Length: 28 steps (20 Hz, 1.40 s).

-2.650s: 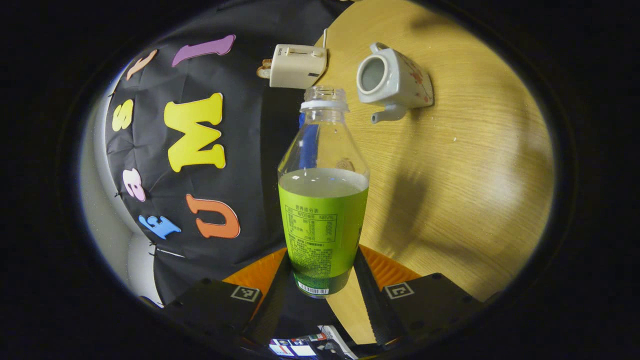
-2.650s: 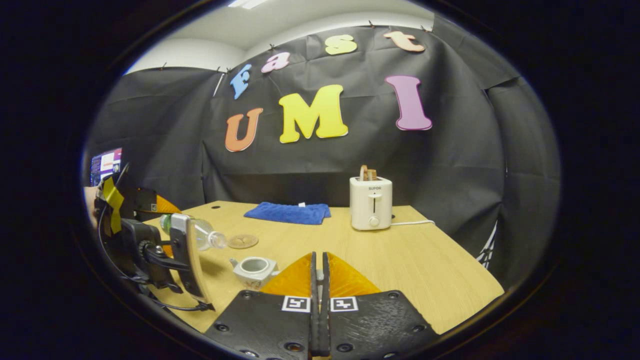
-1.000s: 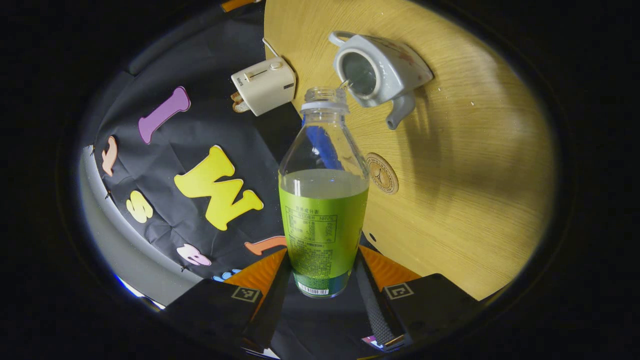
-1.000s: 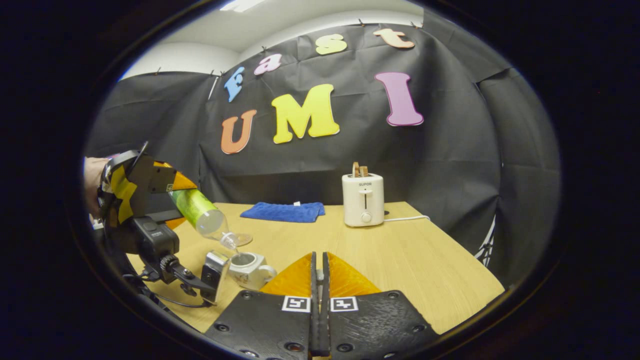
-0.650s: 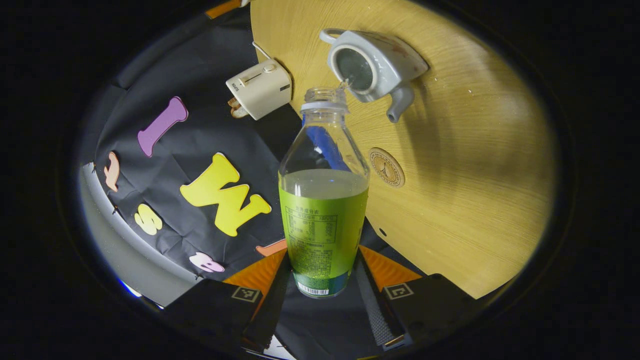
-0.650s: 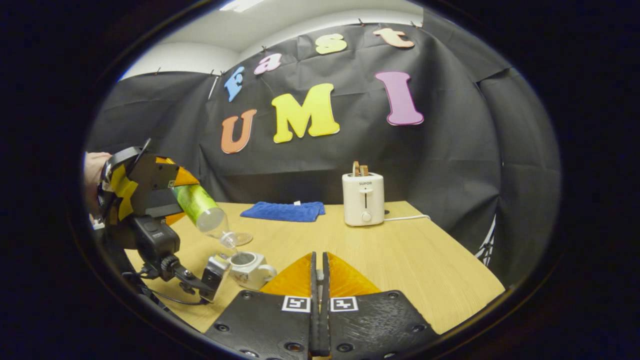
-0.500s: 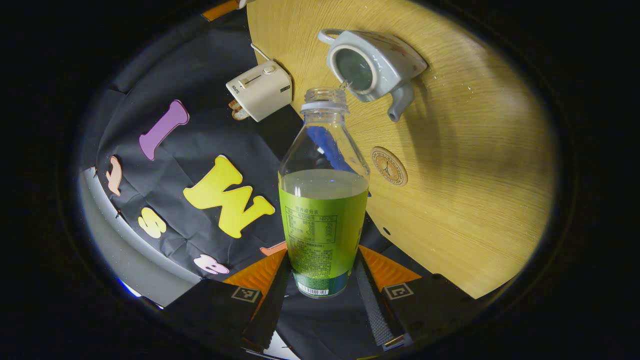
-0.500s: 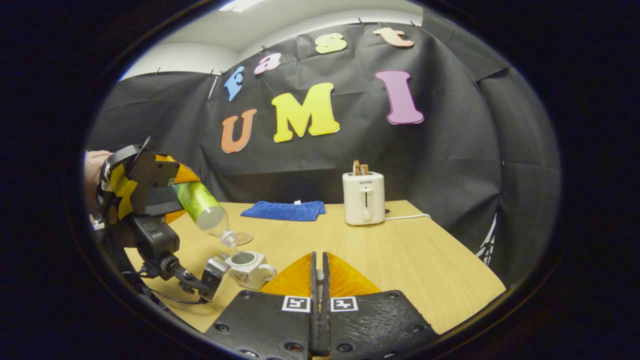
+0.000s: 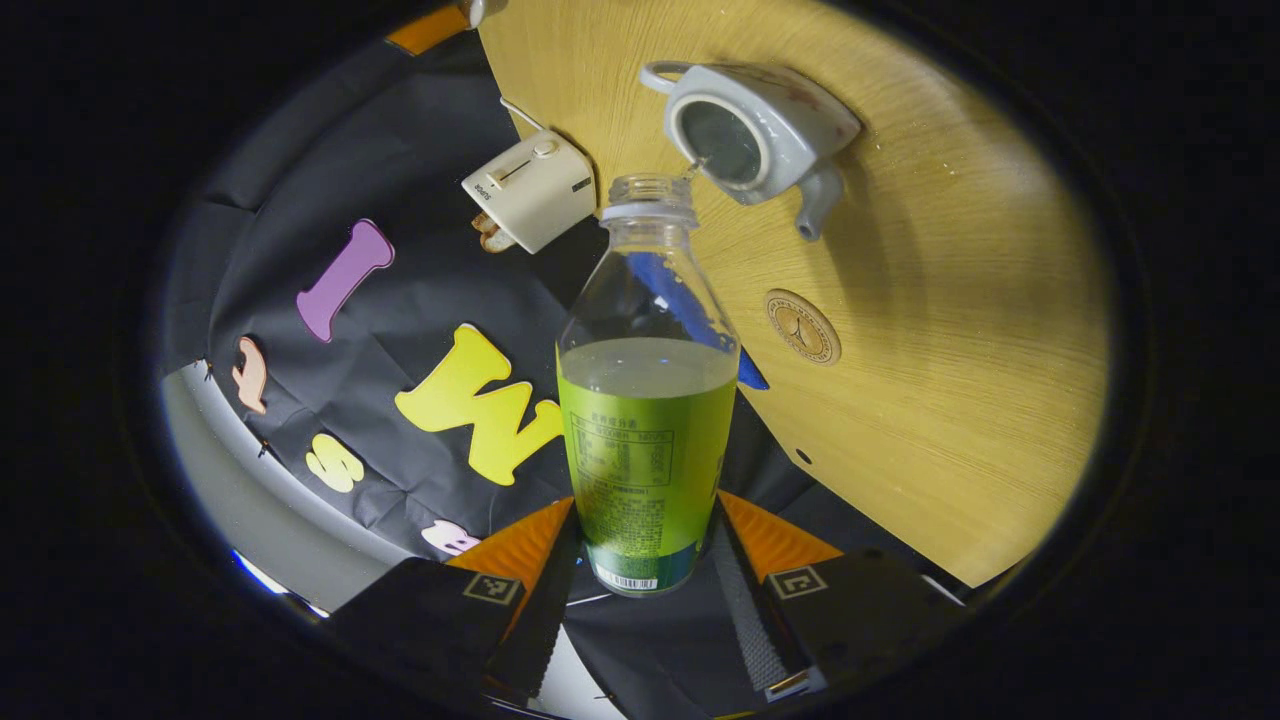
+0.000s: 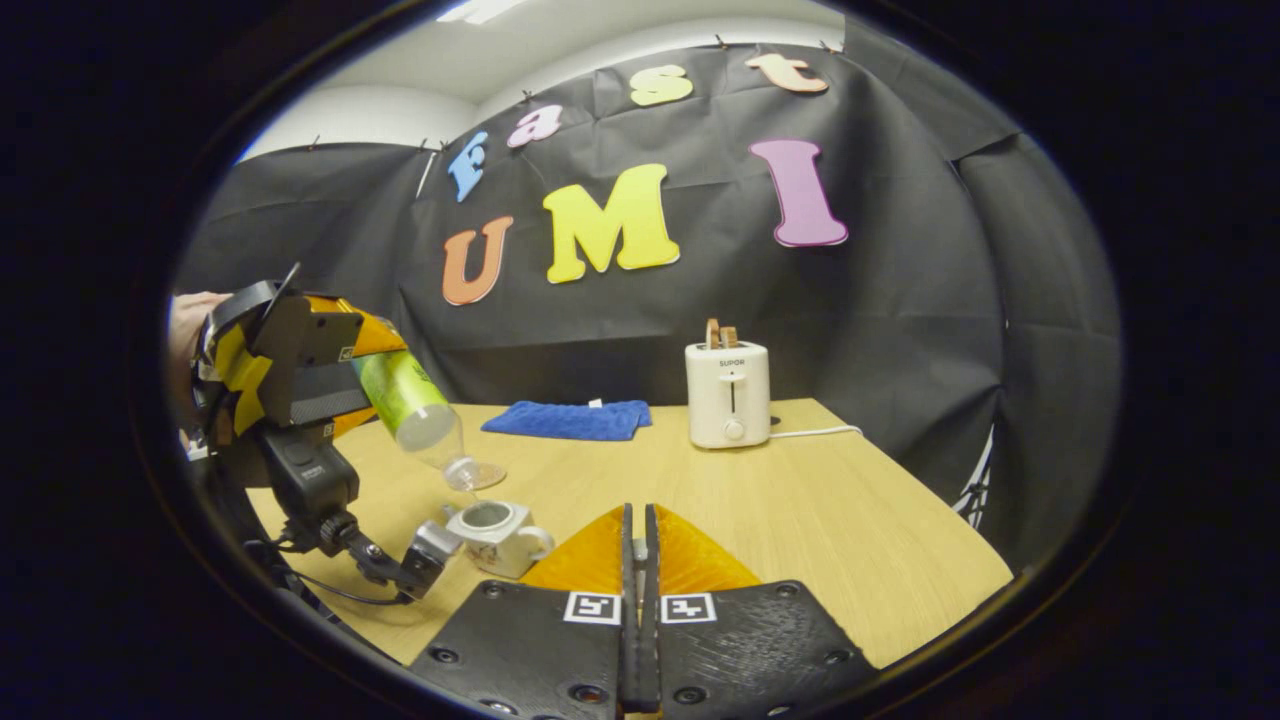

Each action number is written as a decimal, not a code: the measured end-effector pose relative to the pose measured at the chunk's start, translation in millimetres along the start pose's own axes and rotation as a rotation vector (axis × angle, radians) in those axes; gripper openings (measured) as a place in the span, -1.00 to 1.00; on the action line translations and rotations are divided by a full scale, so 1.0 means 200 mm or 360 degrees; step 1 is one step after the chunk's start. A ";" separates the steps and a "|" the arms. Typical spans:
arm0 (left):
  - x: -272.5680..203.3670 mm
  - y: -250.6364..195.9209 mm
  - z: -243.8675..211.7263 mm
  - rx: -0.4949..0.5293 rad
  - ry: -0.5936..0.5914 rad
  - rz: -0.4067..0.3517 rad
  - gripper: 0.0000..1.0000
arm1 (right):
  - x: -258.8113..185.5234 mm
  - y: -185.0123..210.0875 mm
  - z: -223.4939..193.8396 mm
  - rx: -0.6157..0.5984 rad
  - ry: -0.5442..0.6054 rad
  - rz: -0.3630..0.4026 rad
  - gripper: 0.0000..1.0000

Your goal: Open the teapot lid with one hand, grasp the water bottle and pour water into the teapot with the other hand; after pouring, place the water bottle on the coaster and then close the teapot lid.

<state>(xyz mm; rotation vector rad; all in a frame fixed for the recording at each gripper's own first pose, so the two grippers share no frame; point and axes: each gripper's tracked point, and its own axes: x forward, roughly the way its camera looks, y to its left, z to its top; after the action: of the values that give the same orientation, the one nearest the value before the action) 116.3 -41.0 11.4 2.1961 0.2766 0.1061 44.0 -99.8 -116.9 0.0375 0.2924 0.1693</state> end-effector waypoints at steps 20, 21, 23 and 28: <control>-0.07 -0.57 0.06 -0.2200 -0.0164 -0.0757 0.51 | -0.02 0.07 0.11 -0.0005 -0.0038 0.0008 -1.00; -0.05 -0.56 0.06 -0.2354 -0.0159 -0.0743 0.51 | -0.02 0.09 0.12 -0.0009 -0.0039 0.0017 -1.00; -0.07 -0.56 0.07 -0.2593 -0.0163 -0.0714 0.51 | -0.01 0.13 0.14 -0.0020 -0.0047 0.0029 -1.00; -0.05 -0.46 0.08 -0.3041 -0.0293 -0.0637 0.51 | 0.02 0.18 0.16 -0.0048 -0.0042 0.0036 -1.00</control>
<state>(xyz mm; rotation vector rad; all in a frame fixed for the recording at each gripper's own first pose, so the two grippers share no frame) 95.5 -3.8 -71.6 0.2346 0.2875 -0.0617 50.5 -63.9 -86.0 0.0129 0.2630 0.1954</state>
